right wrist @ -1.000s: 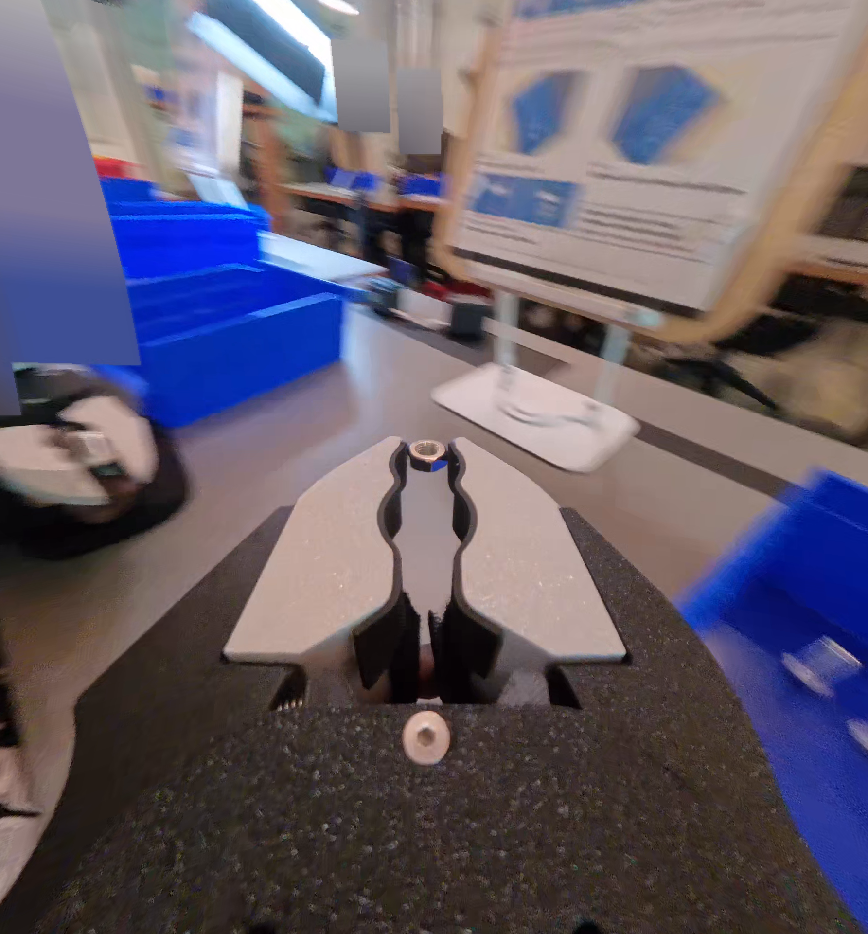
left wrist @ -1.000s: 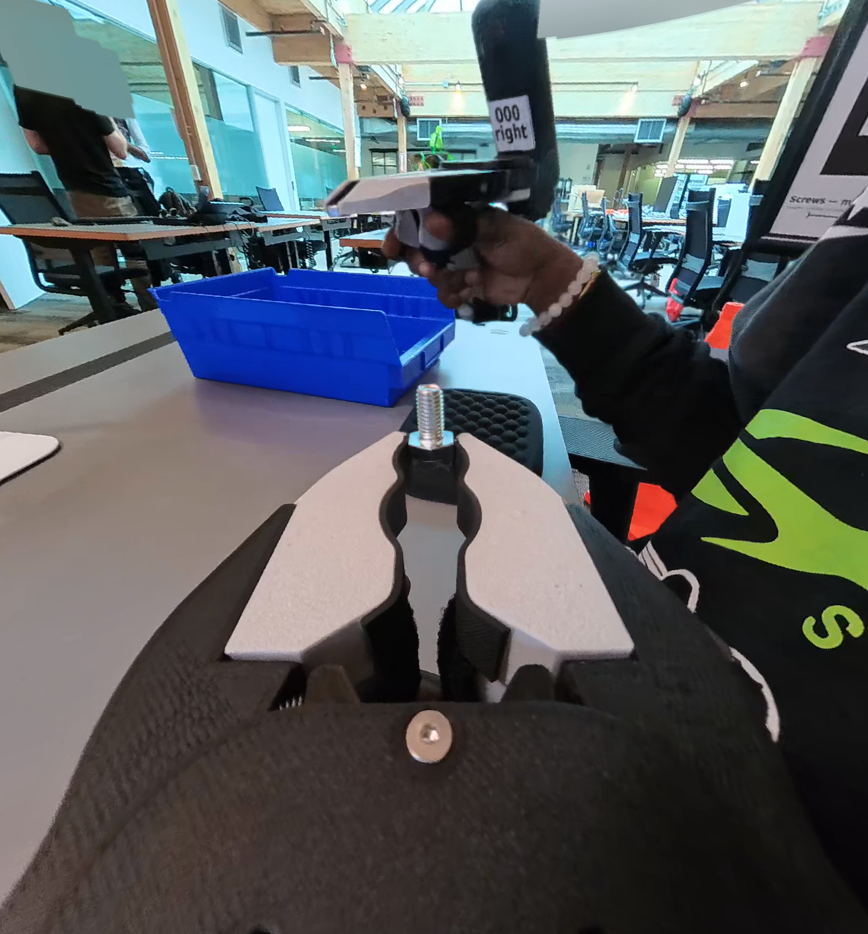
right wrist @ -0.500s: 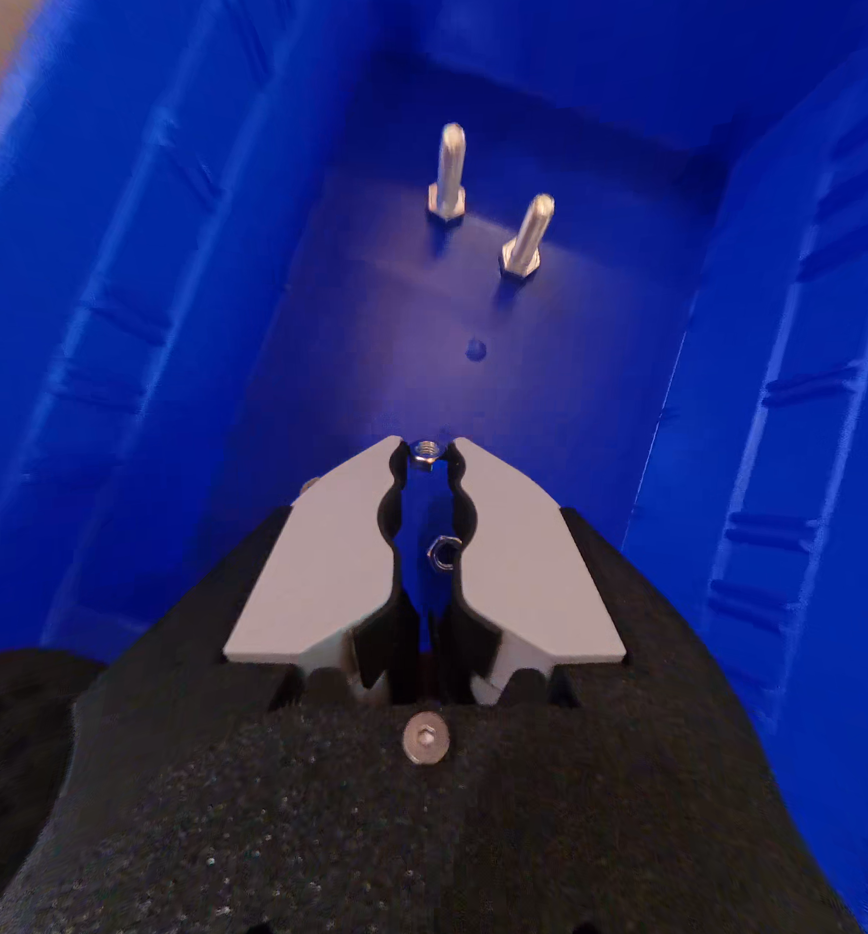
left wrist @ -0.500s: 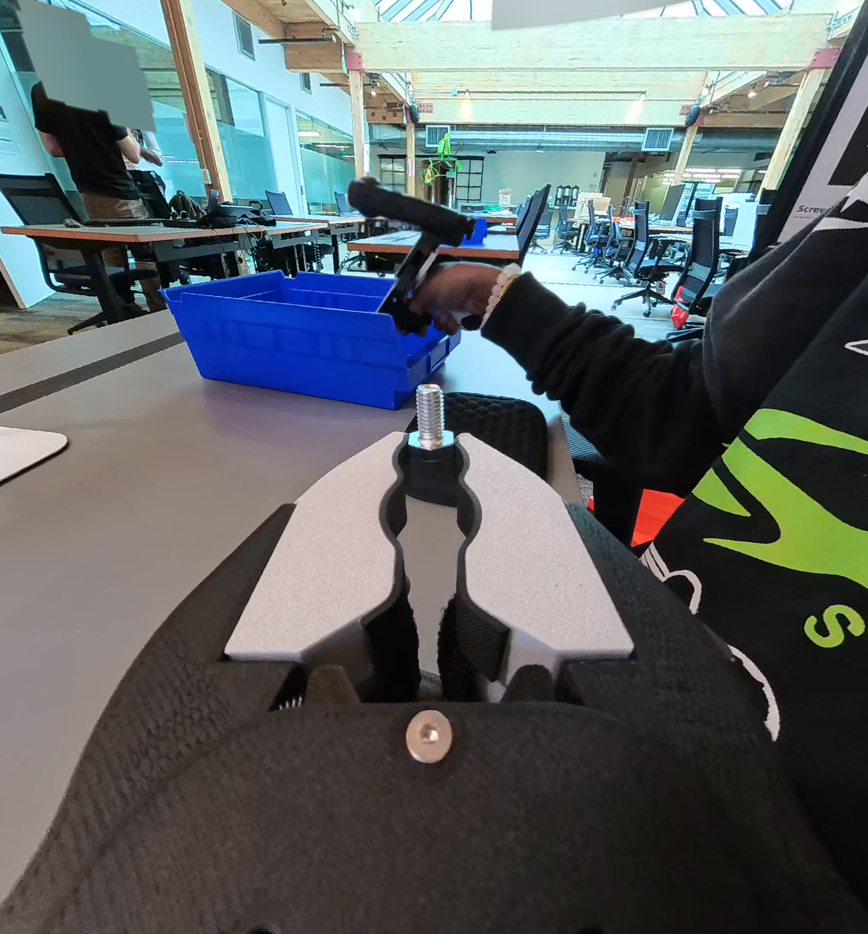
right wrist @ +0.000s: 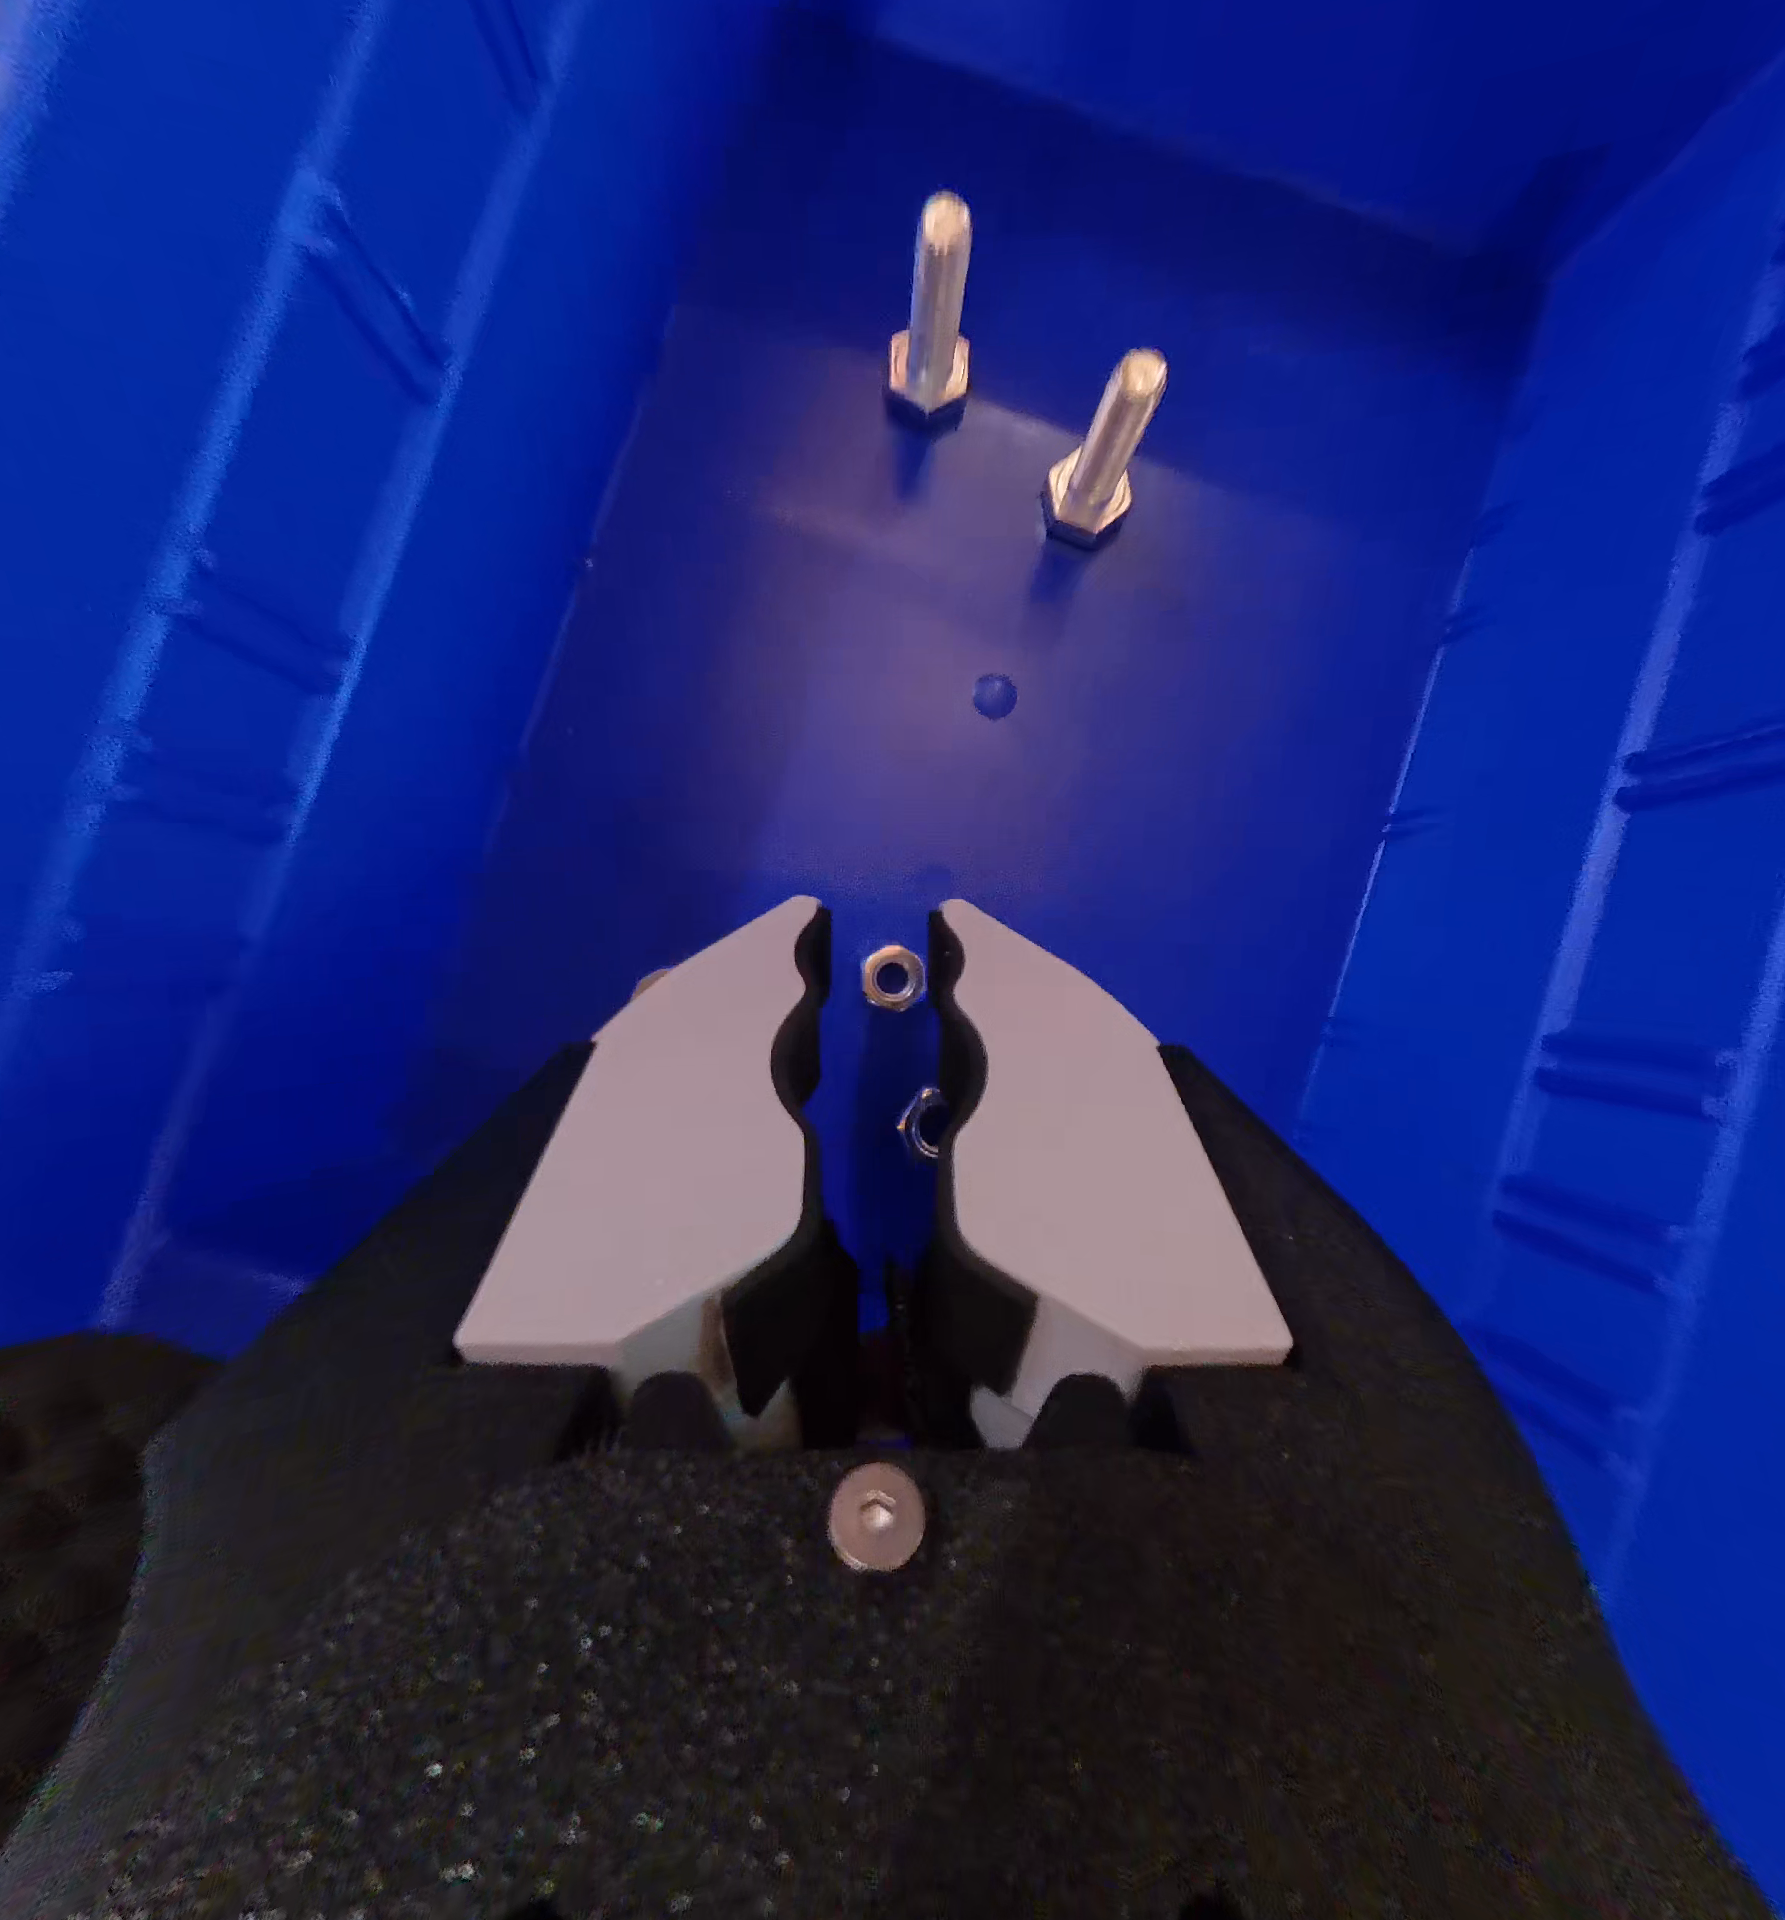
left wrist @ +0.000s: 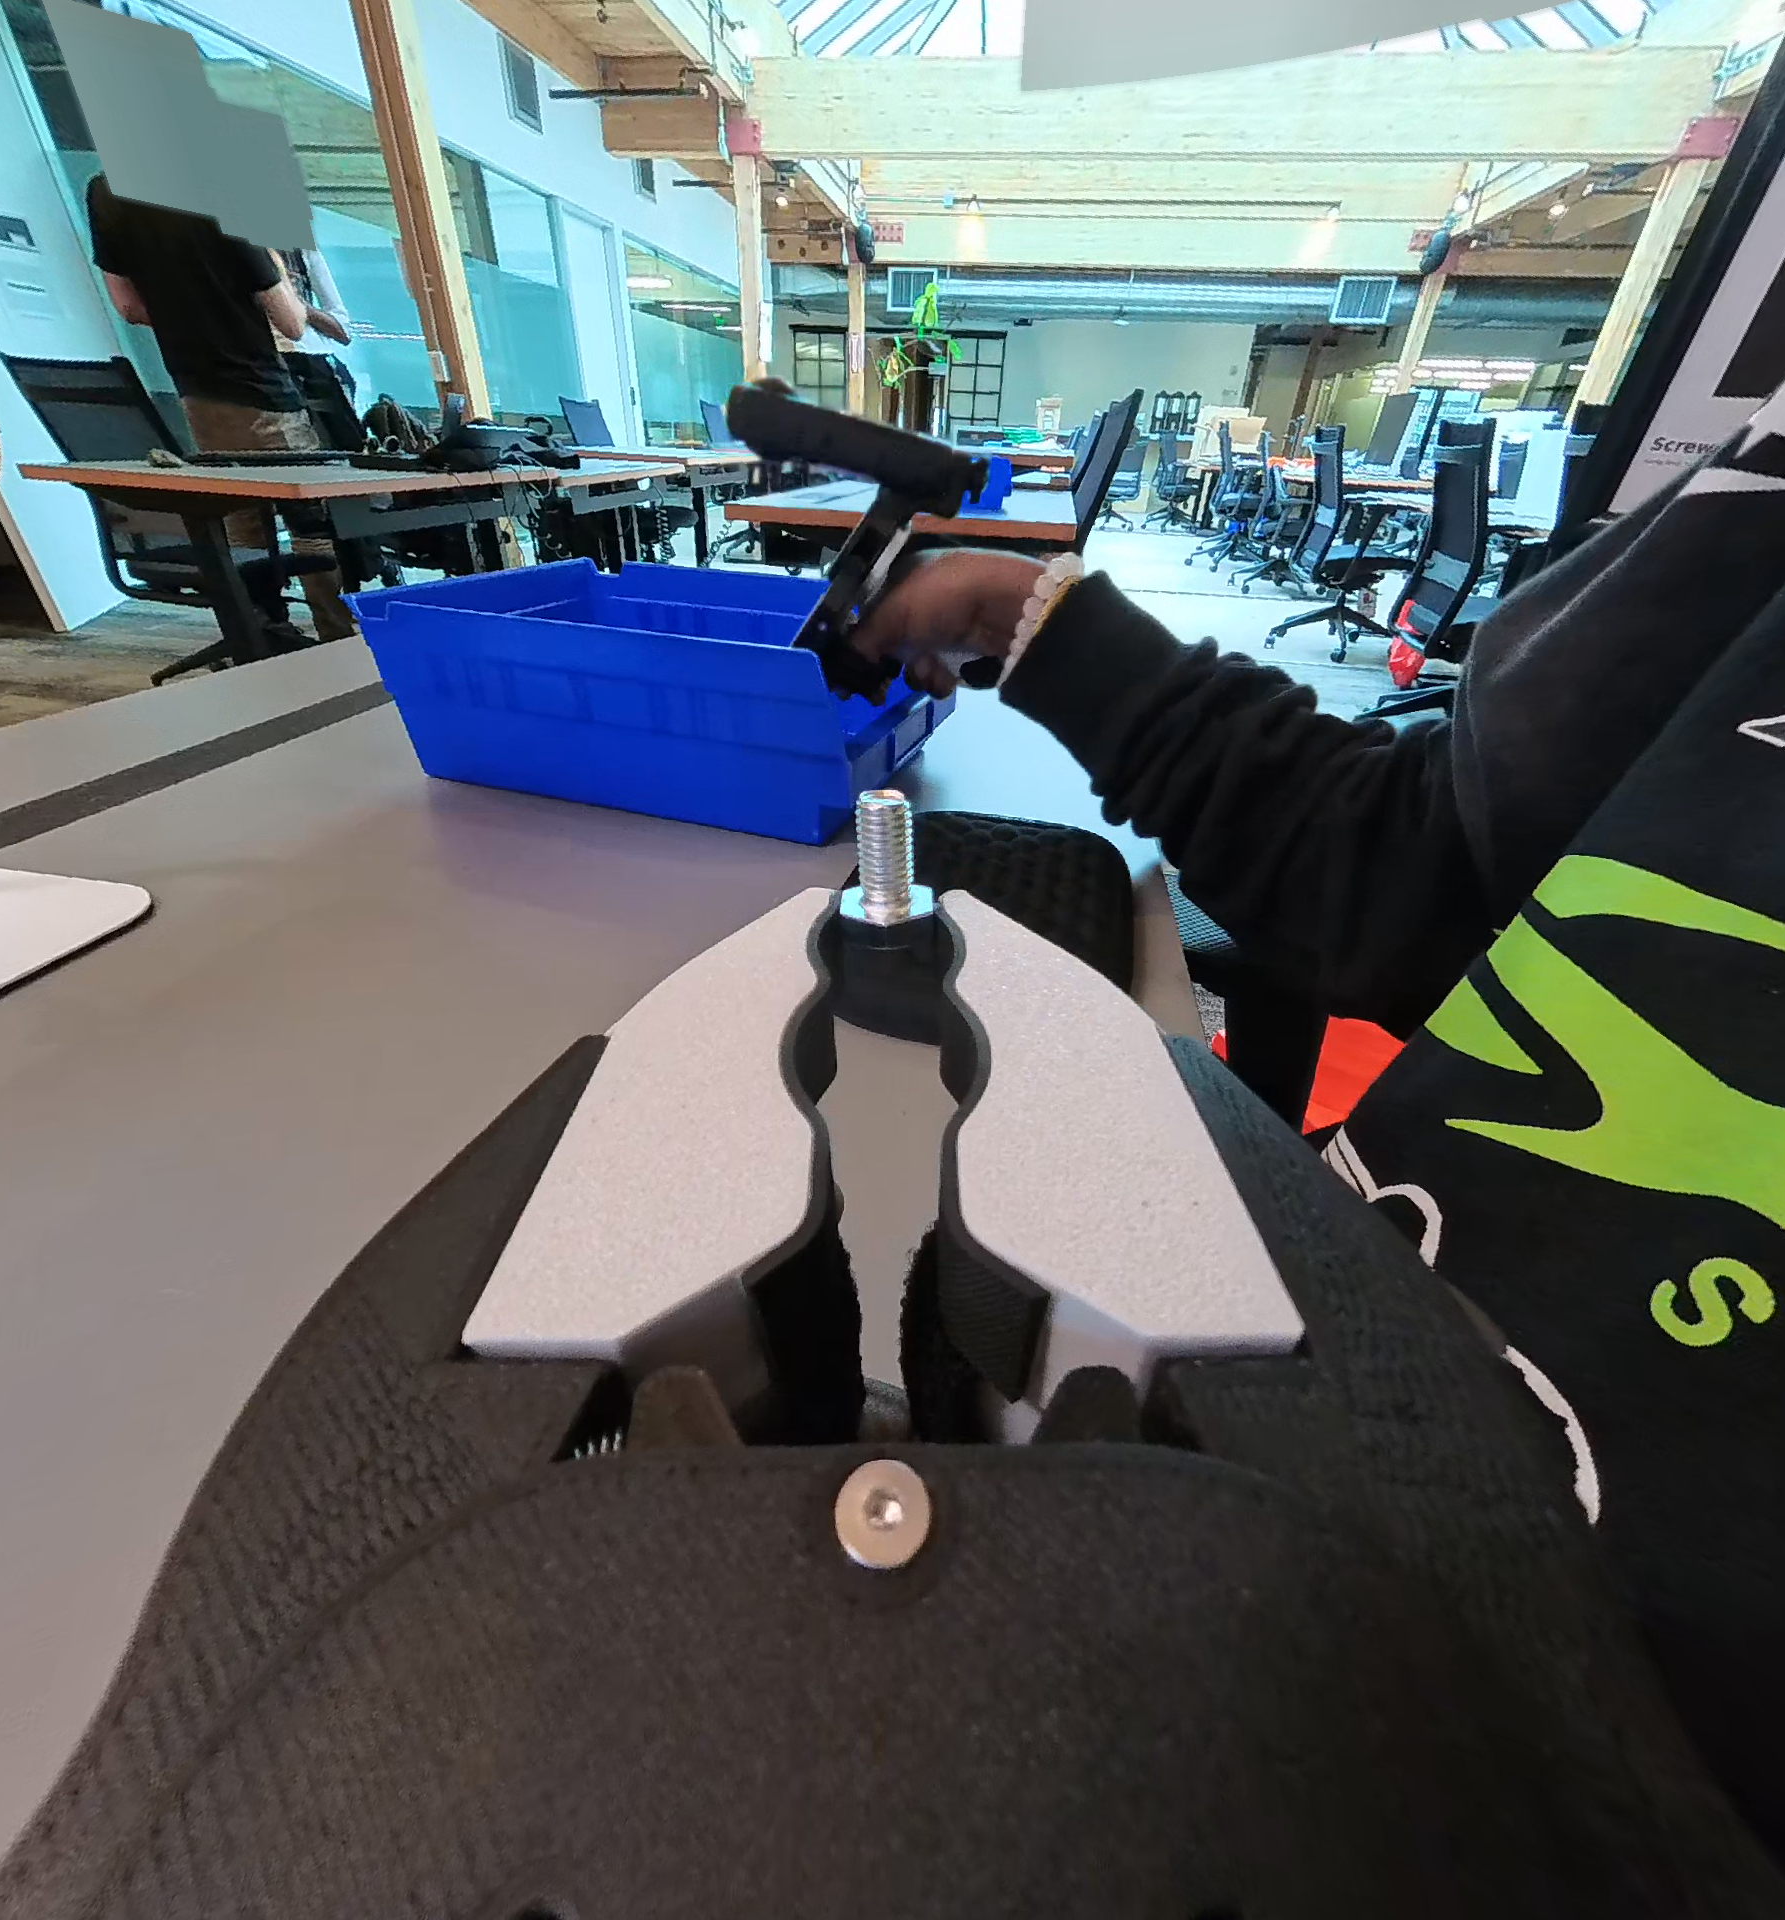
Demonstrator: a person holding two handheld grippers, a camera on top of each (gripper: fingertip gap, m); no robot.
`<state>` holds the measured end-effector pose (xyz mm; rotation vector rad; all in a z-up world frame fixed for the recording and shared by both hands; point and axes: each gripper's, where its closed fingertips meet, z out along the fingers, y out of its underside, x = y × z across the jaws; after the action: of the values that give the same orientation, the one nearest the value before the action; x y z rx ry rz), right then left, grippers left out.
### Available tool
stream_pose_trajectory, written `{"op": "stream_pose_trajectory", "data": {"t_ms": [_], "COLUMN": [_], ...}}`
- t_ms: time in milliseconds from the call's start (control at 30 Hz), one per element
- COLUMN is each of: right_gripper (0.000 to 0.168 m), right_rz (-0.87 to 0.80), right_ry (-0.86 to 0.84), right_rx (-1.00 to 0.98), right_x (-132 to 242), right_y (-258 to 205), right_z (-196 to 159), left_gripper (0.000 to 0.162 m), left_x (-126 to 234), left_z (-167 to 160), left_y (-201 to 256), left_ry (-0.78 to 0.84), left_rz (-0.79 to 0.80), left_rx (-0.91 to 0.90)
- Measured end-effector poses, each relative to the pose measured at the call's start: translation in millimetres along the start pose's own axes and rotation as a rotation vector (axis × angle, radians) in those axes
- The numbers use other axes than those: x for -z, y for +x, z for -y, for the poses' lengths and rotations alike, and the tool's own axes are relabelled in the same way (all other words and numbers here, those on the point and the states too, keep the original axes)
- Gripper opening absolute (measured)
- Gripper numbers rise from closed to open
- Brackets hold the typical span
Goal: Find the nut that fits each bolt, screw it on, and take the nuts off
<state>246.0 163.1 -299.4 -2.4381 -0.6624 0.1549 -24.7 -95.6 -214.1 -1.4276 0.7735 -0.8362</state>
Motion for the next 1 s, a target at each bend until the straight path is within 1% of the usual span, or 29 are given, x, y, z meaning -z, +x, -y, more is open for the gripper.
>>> {"op": "stream_pose_trajectory", "data": {"t_ms": [67, 133, 167, 233, 300, 333, 400, 467, 533, 667, 767, 933, 1000], "right_gripper": [0.018, 0.018, 0.019, 0.019, 0.019, 0.019, 0.019, 0.019, 0.019, 0.018, 0.016, 0.008, 0.008], "right_rz": [-0.014, 0.060, 0.143, 0.373, 0.632, 0.744, 0.913, 1.035, 1.120, 1.195, 1.179, 1.180, 1.177], "right_ry": [0.089, 0.260, 0.368, 0.563, 0.672, 0.689, 0.687, 0.664, 0.625, 0.594, 0.591, 0.590, 0.598], "right_rx": [0.016, 0.056, 0.095, 0.210, 0.343, 0.399, 0.491, 0.561, 0.623, 0.669, 0.668, 0.683, 0.683], "right_x": [12.9, 35.9, 52.2, 90.7, 126.4, 139.3, 154.7, 161.0, 162.1, 161.4, 157.0, 153.7, 153.3], "right_y": [-6.1, -34.9, -60.8, -128.7, -201.6, -233.3, -285.4, -326.1, -356.1, -384.3, -387.2, -388.4, -387.3], "right_z": [14.0, 39.3, 53.6, 72.9, 72.3, 66.5, 51.0, 34.3, 18.3, 4.7, 6.9, 4.8, 5.1], "left_gripper": [0.015, 0.015, 0.015, 0.015, 0.015, 0.015, 0.015, 0.015, 0.015, 0.015, 0.015, 0.015, 0.015], "left_x": [-0.1, -0.1, 0.0, 0.1, 0.0, -0.1, 0.1, 0.2, 0.2, 0.1, -0.2, -0.3, -0.6], "left_z": [-0.1, -0.1, 0.0, 0.0, -0.3, -0.5, -0.4, -0.2, -0.2, -0.5, -0.7, -0.7, -1.0], "left_y": [-0.3, -1.3, -1.9, -2.7, -2.8, -2.6, -2.3, -2.3, -2.3, -2.0, -1.5, -1.4, -1.7], "left_ry": [-0.001, 0.000, 0.001, 0.001, -0.001, -0.003, -0.002, 0.000, 0.000, -0.002, -0.004, -0.004, -0.007], "left_rz": [0.002, 0.008, 0.011, 0.013, 0.013, 0.013, 0.015, 0.016, 0.015, 0.015, 0.014, 0.014, 0.015], "left_rx": [0.000, 0.003, 0.006, 0.012, 0.014, 0.012, 0.007, 0.005, 0.007, 0.002, -0.002, -0.002, 0.000]}}
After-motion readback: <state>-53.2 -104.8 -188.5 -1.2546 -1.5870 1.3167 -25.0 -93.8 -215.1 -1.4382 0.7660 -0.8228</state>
